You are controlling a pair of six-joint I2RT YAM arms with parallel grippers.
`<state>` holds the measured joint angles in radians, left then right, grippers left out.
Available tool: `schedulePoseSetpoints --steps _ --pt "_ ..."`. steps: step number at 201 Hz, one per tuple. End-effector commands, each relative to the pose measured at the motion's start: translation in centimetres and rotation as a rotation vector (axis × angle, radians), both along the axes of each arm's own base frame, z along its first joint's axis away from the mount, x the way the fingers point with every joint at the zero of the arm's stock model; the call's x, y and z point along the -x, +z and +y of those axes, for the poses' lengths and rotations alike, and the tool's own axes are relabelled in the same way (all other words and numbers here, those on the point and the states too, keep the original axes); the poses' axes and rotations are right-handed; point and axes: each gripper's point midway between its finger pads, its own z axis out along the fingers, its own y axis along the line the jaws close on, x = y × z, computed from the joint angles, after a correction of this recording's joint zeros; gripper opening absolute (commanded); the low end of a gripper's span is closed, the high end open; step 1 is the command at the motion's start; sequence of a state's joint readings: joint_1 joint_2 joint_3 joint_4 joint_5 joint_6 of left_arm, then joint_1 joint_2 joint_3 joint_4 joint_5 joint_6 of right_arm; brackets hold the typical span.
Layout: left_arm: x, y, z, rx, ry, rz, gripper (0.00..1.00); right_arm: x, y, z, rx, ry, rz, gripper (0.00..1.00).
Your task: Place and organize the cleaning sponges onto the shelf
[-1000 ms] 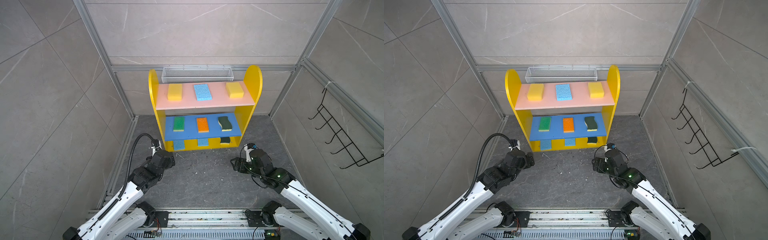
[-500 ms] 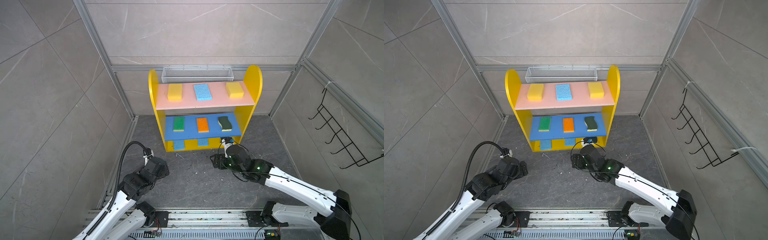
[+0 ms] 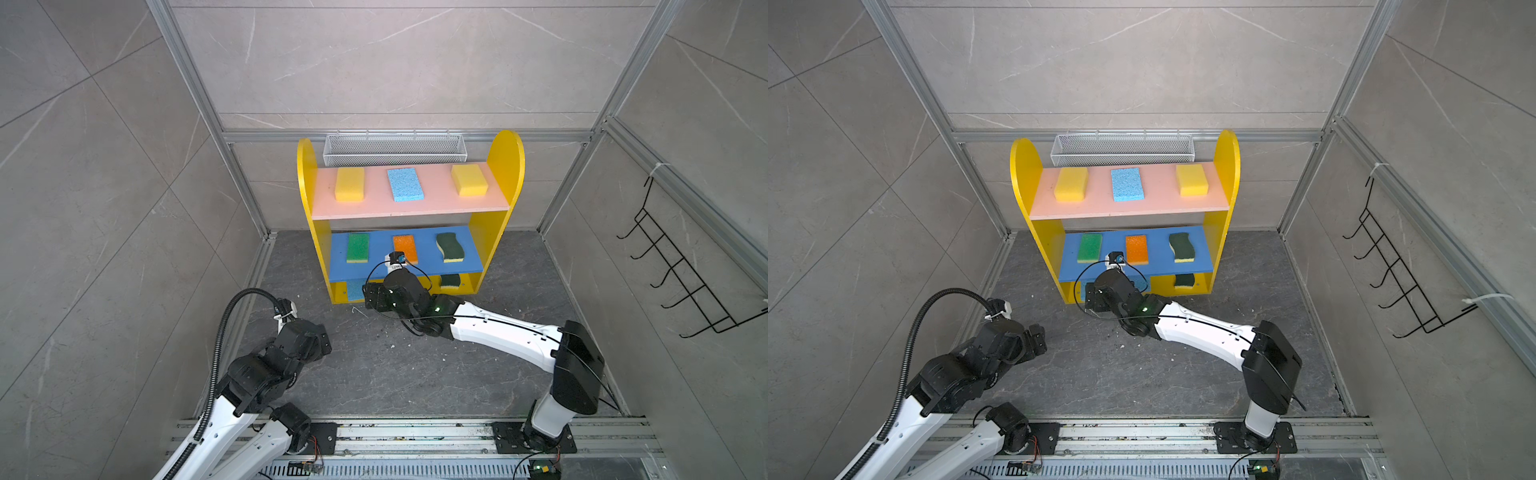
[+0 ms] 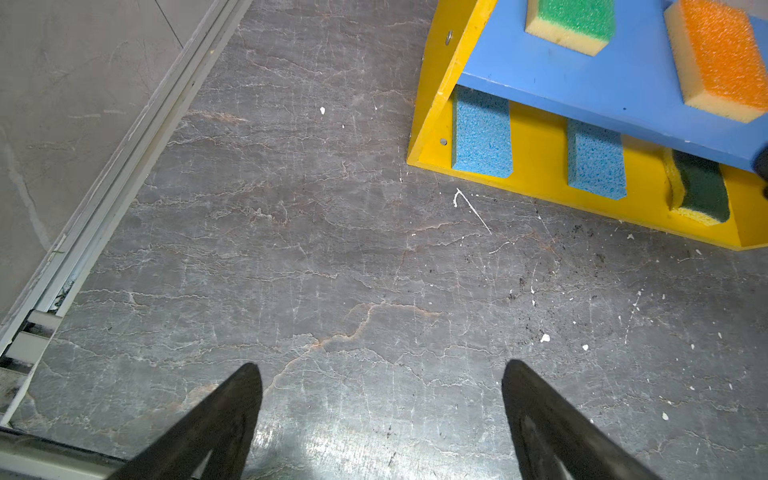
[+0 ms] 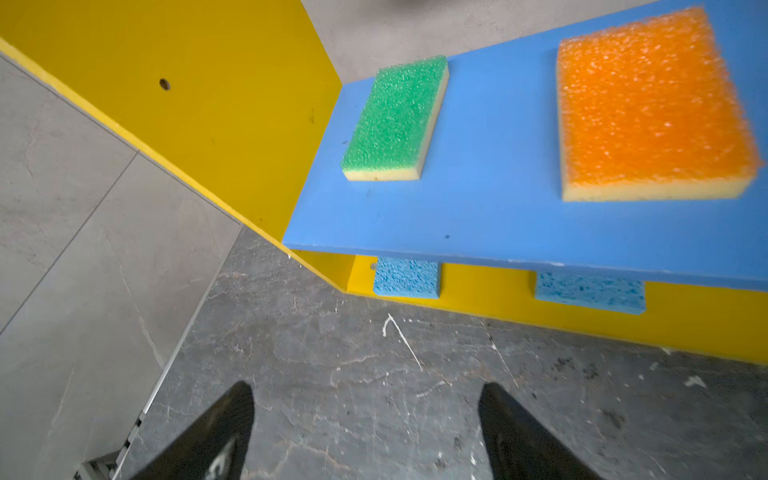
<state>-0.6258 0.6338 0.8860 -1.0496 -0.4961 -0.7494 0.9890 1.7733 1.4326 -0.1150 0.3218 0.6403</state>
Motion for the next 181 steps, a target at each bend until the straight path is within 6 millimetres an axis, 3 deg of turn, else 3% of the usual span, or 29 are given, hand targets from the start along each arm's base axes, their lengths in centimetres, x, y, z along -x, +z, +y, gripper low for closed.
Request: schedulePoseSetpoints --steps 1,45,107,181 --pt "0.2 1.2 0.7 0.011 0.034 -0.031 0.94 -2.0 0.6 1.8 0.018 -0.019 -0.066 0.88" --pt "0.3 2.0 0.9 0.026 0.034 -0.064 0.94 -4.6 -0.7 4.3 0.111 -0.037 -0.082 0.92" --pt "0.1 2.9 0.6 0.043 0.021 -0.088 0.95 -8.6 -3.0 4.6 0.209 -0.107 0.01 0.95" --pt "-0.4 3.8 0.1 0.043 -0.008 -0.103 0.96 -10.0 -5.0 5.9 0.292 -0.094 0.036 0.97"
